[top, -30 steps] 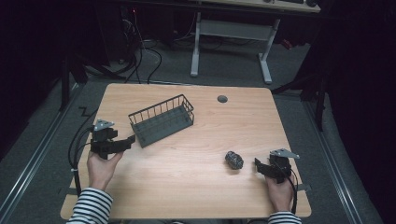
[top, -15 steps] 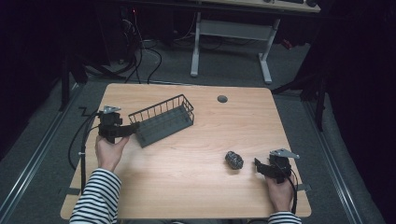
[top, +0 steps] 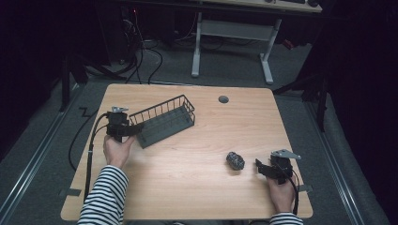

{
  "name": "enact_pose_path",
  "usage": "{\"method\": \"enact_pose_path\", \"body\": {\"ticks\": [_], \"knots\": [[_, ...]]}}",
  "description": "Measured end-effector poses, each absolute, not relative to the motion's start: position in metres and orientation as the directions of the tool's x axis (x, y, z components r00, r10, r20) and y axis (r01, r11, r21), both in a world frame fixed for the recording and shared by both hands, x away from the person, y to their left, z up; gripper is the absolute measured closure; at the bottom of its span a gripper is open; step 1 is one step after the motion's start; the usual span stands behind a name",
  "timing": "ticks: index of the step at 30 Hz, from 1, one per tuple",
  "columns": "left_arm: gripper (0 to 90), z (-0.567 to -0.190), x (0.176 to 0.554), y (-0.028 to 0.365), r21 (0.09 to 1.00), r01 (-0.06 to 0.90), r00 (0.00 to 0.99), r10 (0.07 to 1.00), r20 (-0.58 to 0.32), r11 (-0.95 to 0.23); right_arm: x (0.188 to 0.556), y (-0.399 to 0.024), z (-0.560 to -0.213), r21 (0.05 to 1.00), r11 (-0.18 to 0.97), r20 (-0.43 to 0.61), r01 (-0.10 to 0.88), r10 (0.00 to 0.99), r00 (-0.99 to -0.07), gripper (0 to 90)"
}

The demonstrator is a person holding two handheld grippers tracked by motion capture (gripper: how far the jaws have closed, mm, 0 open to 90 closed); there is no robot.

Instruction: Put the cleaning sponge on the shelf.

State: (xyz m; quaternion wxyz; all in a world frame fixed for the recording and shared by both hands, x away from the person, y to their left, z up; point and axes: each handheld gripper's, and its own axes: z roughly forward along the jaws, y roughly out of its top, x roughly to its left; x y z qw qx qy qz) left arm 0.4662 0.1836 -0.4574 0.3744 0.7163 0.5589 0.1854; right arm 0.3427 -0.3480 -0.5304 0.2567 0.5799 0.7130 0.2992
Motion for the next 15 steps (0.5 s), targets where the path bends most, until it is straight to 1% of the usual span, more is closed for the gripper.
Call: {"method": "enact_pose_path", "body": {"ticks": [1, 3, 5, 7, 9, 11, 15], "knots": [[42.3, -0.4578, 0.4658, 0.1832, 0.745, 0.66, 0.307, 0.94, -0.149, -0.097, 0.3427, -0.348, -0.5304, 0.724, 0.148, -0.019, 0.673, 0.981, -0.195, 30.5], [43.6, -0.4585, 0.4655, 0.1827, 0.743, 0.661, 0.308, 0.94, -0.144, -0.103, 0.3427, -0.348, -0.5304, 0.724, 0.148, -0.019, 0.673, 0.981, -0.196, 30.5], [47.7, -0.4594, 0.4644, 0.1828, 0.746, 0.657, 0.305, 0.943, -0.132, -0.108, 0.3426, -0.3479, -0.5304, 0.724, 0.147, -0.018, 0.674, 0.981, -0.195, 30.5], [48.3, -0.4603, 0.4636, 0.1846, 0.749, 0.657, 0.301, 0.942, -0.151, -0.09, 0.3426, -0.3479, -0.5304, 0.724, 0.147, -0.018, 0.674, 0.981, -0.195, 30.5], [49.0, -0.4597, 0.463, 0.1842, 0.748, 0.657, 0.3, 0.942, -0.148, -0.092, 0.3426, -0.3479, -0.5304, 0.724, 0.147, -0.019, 0.674, 0.981, -0.195, 30.5], [51.8, -0.4597, 0.4622, 0.1843, 0.75, 0.656, 0.308, 0.938, -0.157, -0.09, 0.3426, -0.3479, -0.5304, 0.724, 0.147, -0.019, 0.674, 0.981, -0.195, 30.5], [52.3, -0.4596, 0.4619, 0.1842, 0.749, 0.657, 0.308, 0.938, -0.161, -0.088, 0.3426, -0.3479, -0.5304, 0.724, 0.147, -0.018, 0.674, 0.981, -0.194, 30.5]]}}
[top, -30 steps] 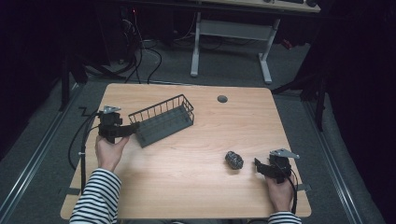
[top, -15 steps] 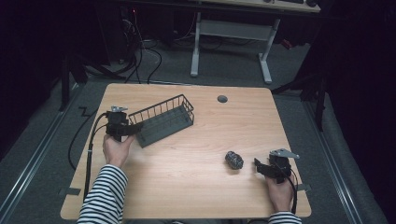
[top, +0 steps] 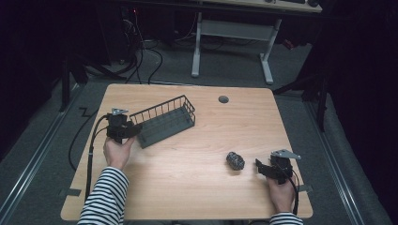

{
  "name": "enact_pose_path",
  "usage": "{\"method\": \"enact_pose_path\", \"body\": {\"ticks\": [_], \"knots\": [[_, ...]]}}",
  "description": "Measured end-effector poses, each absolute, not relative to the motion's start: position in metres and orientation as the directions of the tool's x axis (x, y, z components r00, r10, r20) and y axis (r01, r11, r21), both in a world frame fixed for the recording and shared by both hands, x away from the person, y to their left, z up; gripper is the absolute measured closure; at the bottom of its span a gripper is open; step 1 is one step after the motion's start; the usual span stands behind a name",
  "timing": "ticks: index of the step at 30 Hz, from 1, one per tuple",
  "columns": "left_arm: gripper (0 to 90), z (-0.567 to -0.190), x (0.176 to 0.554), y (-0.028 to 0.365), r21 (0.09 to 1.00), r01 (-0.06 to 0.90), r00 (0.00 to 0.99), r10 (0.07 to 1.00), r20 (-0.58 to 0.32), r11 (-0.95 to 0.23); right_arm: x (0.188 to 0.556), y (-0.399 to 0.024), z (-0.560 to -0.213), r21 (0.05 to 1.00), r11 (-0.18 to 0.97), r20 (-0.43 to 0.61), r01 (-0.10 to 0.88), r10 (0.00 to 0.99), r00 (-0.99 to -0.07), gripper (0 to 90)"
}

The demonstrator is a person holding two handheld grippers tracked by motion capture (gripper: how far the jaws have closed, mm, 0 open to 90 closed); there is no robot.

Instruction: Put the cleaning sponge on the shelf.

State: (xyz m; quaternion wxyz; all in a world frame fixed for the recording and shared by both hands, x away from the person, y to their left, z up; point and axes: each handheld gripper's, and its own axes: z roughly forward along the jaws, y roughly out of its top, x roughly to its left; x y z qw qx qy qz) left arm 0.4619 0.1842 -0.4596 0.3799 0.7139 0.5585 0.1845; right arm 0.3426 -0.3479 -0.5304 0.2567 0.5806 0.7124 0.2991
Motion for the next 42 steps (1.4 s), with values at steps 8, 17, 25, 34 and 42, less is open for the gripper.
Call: {"method": "enact_pose_path", "body": {"ticks": [8, 17, 25, 34, 42], "knots": [[53.9, -0.46, 0.459, 0.181, 0.746, 0.659, 0.317, 0.935, -0.161, -0.095, 0.343, -0.348, -0.53, 0.724, 0.147, -0.018, 0.674, 0.981, -0.194, 30.5], [55.1, -0.458, 0.453, 0.175, 0.738, 0.663, 0.339, 0.93, -0.143, -0.128, 0.343, -0.348, -0.53, 0.724, 0.147, -0.018, 0.674, 0.981, -0.194, 30.5], [55.6, -0.46, 0.442, 0.172, 0.748, 0.653, 0.362, 0.917, -0.168, -0.121, 0.343, -0.348, -0.53, 0.724, 0.147, -0.018, 0.674, 0.981, -0.194, 30.5], [55.9, -0.46, 0.429, 0.165, 0.749, 0.646, 0.391, 0.907, -0.156, -0.15, 0.343, -0.348, -0.53, 0.725, 0.149, -0.019, 0.673, 0.98, -0.196, 30.9], [55.4, -0.46, 0.42, 0.158, 0.75, 0.641, 0.406, 0.902, -0.149, -0.164, 0.343, -0.348, -0.53, 0.725, 0.151, -0.018, 0.672, 0.98, -0.2, 31.8]]}}
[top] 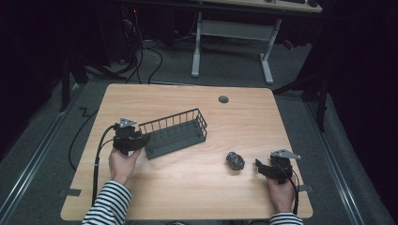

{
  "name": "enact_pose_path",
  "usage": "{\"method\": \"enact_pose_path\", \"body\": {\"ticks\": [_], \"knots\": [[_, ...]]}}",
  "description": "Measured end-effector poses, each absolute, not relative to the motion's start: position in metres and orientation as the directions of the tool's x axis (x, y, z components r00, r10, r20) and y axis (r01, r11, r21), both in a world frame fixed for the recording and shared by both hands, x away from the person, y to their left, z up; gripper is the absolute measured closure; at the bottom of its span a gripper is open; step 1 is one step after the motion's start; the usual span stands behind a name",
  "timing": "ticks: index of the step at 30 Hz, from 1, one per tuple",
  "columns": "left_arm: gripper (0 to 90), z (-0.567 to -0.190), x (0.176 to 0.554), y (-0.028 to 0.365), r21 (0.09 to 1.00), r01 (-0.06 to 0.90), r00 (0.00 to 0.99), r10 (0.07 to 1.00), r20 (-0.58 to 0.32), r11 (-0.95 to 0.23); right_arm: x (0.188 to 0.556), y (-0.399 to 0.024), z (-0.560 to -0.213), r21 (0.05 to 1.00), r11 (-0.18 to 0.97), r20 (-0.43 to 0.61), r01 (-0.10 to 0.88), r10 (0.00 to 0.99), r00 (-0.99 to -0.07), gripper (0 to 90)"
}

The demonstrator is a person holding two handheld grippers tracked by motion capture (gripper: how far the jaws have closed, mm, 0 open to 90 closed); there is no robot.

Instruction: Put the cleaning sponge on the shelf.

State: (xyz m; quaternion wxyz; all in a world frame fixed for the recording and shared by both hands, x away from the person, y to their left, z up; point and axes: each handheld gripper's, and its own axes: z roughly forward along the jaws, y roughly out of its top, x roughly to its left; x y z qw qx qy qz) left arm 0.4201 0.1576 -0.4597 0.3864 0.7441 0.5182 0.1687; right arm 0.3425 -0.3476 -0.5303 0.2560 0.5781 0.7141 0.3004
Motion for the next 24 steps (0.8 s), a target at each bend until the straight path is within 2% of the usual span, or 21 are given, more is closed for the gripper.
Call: {"method": "enact_pose_path", "body": {"ticks": [24], "knots": [[54.8, -0.461, 0.4, 0.127, 0.758, 0.613, 0.506, 0.848, -0.162, -0.221, 0.342, -0.347, -0.53, 0.724, 0.155, -0.016, 0.672, 0.978, -0.208, 32.5]]}}
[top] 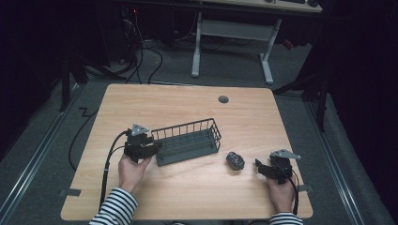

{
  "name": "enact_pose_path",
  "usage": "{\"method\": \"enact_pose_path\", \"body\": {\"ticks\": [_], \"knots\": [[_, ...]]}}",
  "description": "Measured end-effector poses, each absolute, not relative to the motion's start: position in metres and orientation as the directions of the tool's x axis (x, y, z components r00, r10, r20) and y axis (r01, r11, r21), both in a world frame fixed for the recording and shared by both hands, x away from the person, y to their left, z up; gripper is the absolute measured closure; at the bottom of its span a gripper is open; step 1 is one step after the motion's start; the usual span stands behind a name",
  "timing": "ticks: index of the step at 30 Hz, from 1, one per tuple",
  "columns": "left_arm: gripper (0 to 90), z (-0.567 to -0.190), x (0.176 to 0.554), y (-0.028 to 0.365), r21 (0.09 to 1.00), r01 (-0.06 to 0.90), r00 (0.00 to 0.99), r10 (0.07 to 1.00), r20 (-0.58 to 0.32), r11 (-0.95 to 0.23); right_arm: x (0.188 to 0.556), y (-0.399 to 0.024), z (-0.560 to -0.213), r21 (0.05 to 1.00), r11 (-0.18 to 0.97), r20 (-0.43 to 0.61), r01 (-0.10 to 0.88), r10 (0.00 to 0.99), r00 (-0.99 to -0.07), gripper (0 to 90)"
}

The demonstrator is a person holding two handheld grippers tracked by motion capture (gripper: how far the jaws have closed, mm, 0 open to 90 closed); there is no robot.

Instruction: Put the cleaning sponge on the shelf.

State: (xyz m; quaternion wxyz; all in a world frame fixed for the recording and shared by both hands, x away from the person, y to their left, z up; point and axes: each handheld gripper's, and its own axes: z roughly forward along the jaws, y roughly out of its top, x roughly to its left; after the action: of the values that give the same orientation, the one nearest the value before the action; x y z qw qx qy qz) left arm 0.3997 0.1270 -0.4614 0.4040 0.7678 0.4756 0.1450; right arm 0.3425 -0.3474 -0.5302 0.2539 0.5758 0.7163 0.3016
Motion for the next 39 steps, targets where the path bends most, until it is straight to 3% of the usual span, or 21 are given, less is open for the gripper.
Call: {"method": "enact_pose_path", "body": {"ticks": [6, 12, 16, 39], "knots": [[53.6, -0.462, 0.396, 0.125, 0.76, 0.613, 0.506, 0.846, -0.168, -0.216, 0.343, -0.347, -0.53, 0.724, 0.156, -0.017, 0.672, 0.978, -0.208, 32.5], [35.6, -0.455, 0.396, 0.132, 0.774, 0.609, 0.489, 0.851, -0.192, -0.175, 0.343, -0.347, -0.53, 0.724, 0.155, -0.017, 0.672, 0.978, -0.207, 32.5], [31.0, -0.443, 0.393, 0.14, 0.797, 0.582, 0.489, 0.852, -0.184, -0.162, 0.343, -0.347, -0.53, 0.724, 0.155, -0.017, 0.672, 0.978, -0.207, 32.5], [27.4, -0.426, 0.364, 0.203, 0.848, 0.523, 0.427, 0.888, -0.17, -0.09, 0.343, -0.347, -0.53, 0.725, 0.154, -0.019, 0.671, 0.979, -0.204, 33.1]]}}
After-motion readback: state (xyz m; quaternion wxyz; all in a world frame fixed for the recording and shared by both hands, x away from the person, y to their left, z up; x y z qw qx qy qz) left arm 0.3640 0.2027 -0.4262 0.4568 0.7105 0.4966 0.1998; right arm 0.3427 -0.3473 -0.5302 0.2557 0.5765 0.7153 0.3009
